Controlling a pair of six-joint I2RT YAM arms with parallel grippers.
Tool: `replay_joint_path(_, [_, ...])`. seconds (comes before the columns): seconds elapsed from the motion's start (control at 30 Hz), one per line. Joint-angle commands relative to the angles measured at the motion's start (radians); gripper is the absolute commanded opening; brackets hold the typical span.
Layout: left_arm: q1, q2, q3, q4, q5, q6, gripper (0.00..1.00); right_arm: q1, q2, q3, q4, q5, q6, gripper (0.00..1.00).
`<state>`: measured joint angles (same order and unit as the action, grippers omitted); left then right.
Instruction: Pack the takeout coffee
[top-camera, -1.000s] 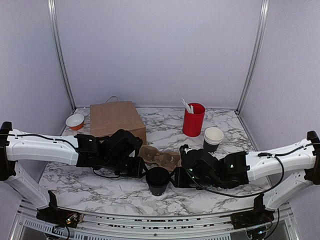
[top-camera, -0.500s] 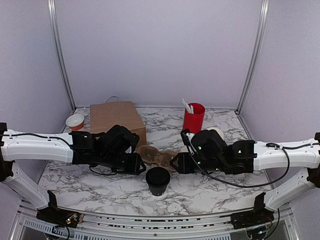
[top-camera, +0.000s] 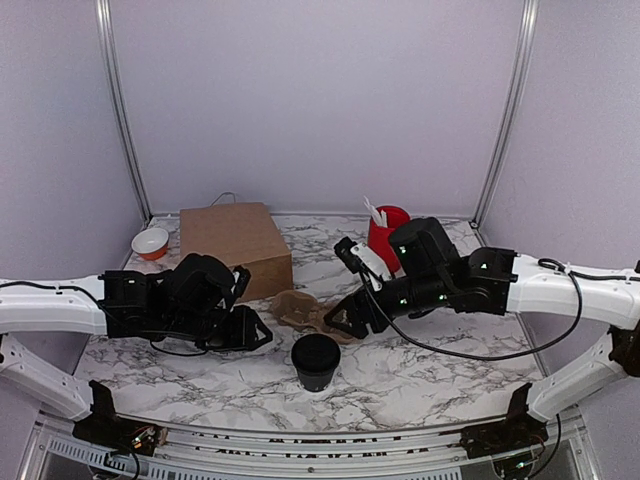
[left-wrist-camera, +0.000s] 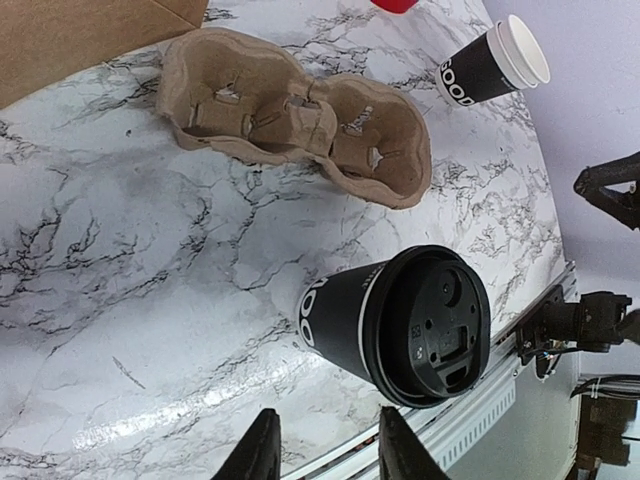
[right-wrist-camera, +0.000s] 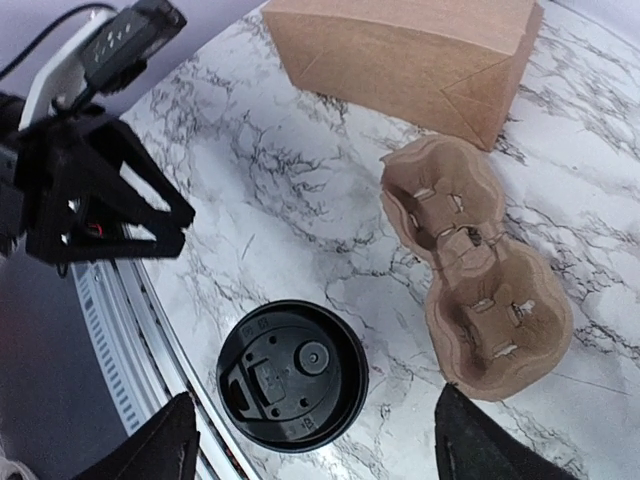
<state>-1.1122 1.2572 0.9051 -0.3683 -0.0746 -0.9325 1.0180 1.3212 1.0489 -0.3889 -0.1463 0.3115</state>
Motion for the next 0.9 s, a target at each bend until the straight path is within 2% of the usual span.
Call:
replay_joint_path(0.0, [0.031, -0.096, -0.060, 0.002, -0.018, -0.014, 0.35, 0.061, 0.048, 0.088, -0.102, 0.031, -0.153, 0.83])
replay_joint_path(0.13, [0.120, -0.158, -0.094, 0.012, 0.040, 0.047, 0.36, 0.100, 0.140, 0.153, -0.194, 0.094, -0.229, 0.89])
replay_joint_path(0.37, [0.303, -0.176, -0.084, 0.037, 0.243, 0.133, 0.36, 0.113, 0.266, 0.294, -0.314, 0.100, -0.288, 0.92])
replay_joint_path(0.57, [0.318, -0.153, -0.049, 0.043, 0.282, 0.152, 0.37, 0.136, 0.312, 0.344, -0.364, 0.088, -0.326, 0.93])
replay_joint_path(0.87, [0.318, -0.240, -0.113, 0.061, 0.202, 0.098, 0.39, 0.139, 0.338, 0.360, -0.390, 0.070, -0.414, 0.92])
